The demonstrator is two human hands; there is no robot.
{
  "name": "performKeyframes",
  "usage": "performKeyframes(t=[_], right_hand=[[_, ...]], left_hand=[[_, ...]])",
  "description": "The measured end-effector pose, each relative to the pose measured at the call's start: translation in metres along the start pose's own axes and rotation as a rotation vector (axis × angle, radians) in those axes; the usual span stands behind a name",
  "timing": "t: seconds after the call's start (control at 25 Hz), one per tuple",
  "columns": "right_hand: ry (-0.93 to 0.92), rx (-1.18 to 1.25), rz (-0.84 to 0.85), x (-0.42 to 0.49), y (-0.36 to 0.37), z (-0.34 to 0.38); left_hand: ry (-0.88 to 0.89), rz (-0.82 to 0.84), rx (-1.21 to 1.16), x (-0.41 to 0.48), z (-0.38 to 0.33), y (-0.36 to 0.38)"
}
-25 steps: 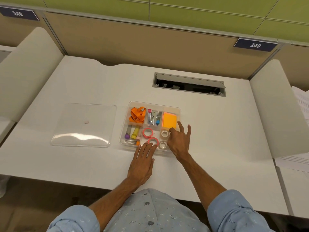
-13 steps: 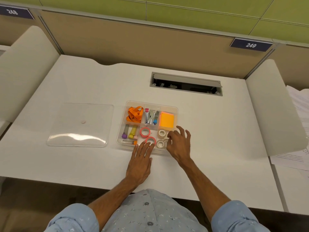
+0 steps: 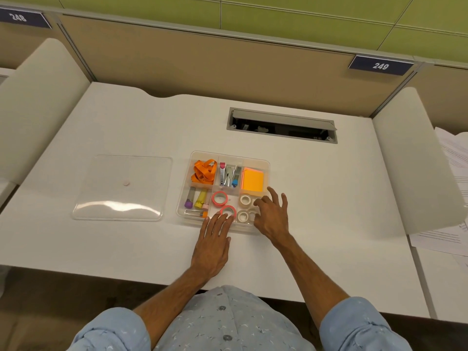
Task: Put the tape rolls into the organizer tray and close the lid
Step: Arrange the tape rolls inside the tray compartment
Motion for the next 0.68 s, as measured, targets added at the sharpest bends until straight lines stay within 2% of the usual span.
performKeyframes(t=[0.2, 0.56, 0.68], right_hand=[[-0.062, -0.131, 0.088, 0.0072, -0.0052, -0.0015], [-0.039, -0.091, 0.035, 0.0084, -0.0057, 0.0028], [-0.081, -0.099, 0.03, 0.0081, -0.0088, 0.001]], left_hand=[[0.015, -0.008, -0.016, -0.0002, 0.0005, -0.0011], [0.024, 0.007, 0.007, 0.0011, 0.0023, -0.0015], [0.021, 0.01, 0.013, 0.0013, 0.0034, -0.0008]])
Point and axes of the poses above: each hand's wrist, its own x-axis towards the middle knuckle, its own y-axis out of the palm, z = x × y, the point moved 1 cm from there along x, towards the middle knuckle, and after that the axes turned 14 degrees about -y, right-handed, at the moved point
